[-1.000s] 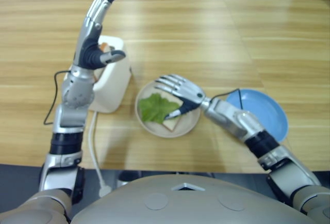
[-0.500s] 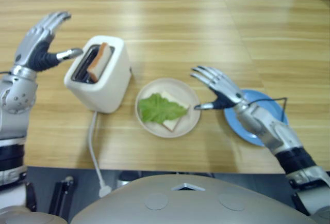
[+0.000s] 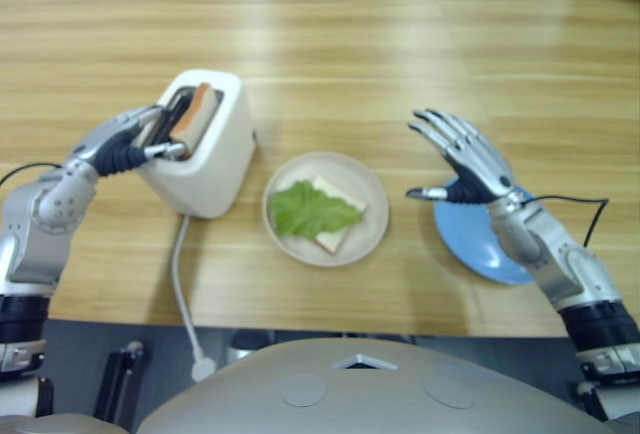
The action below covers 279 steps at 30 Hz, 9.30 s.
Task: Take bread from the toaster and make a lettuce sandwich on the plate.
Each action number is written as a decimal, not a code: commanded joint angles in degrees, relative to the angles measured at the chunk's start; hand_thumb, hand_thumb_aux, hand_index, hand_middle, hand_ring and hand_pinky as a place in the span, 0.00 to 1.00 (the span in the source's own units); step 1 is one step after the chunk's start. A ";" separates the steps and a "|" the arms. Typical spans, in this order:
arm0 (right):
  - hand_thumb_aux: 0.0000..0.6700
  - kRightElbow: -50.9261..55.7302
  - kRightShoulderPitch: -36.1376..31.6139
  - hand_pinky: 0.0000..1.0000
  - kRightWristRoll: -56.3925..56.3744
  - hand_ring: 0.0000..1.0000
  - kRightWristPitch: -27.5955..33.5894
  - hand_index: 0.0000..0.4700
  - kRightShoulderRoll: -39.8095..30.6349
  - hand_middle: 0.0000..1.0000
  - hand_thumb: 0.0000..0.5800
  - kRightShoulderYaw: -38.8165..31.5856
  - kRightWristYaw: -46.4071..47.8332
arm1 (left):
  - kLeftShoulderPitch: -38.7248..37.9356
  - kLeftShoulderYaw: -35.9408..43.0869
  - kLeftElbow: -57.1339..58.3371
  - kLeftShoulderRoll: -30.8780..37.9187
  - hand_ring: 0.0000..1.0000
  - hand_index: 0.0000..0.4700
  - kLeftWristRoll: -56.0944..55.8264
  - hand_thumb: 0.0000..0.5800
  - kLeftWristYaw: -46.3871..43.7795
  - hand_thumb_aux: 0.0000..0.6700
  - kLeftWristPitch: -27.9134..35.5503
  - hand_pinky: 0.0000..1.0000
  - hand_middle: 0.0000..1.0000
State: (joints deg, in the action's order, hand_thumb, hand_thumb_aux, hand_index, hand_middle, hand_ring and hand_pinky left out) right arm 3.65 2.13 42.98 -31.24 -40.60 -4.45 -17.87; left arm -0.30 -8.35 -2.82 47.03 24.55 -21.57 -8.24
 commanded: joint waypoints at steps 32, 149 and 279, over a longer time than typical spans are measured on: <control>0.00 1.80 -0.55 0.00 3.35 0.00 1.86 0.00 3.34 0.00 0.00 -1.58 -1.32 | 8.59 13.50 7.61 -7.38 0.00 0.13 7.13 0.24 5.64 0.13 -2.39 0.00 0.00; 0.00 8.25 -7.45 0.00 -0.66 0.00 -5.05 0.00 4.43 0.00 0.00 -12.34 17.52 | 19.12 41.74 7.29 -15.69 1.00 0.98 52.52 1.00 57.28 1.00 -18.16 1.00 1.00; 0.00 3.05 -2.41 0.00 -6.03 0.00 -6.19 0.00 -1.52 0.00 0.00 -18.11 40.71 | 16.88 54.21 11.83 -13.10 1.00 0.98 54.17 1.00 60.50 1.00 -22.07 1.00 1.00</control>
State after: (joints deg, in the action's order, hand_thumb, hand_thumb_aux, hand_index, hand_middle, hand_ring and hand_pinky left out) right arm 2.57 -0.37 33.16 -38.42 -42.59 -19.43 20.42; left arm 16.52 45.14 8.46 34.12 78.47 39.33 -29.98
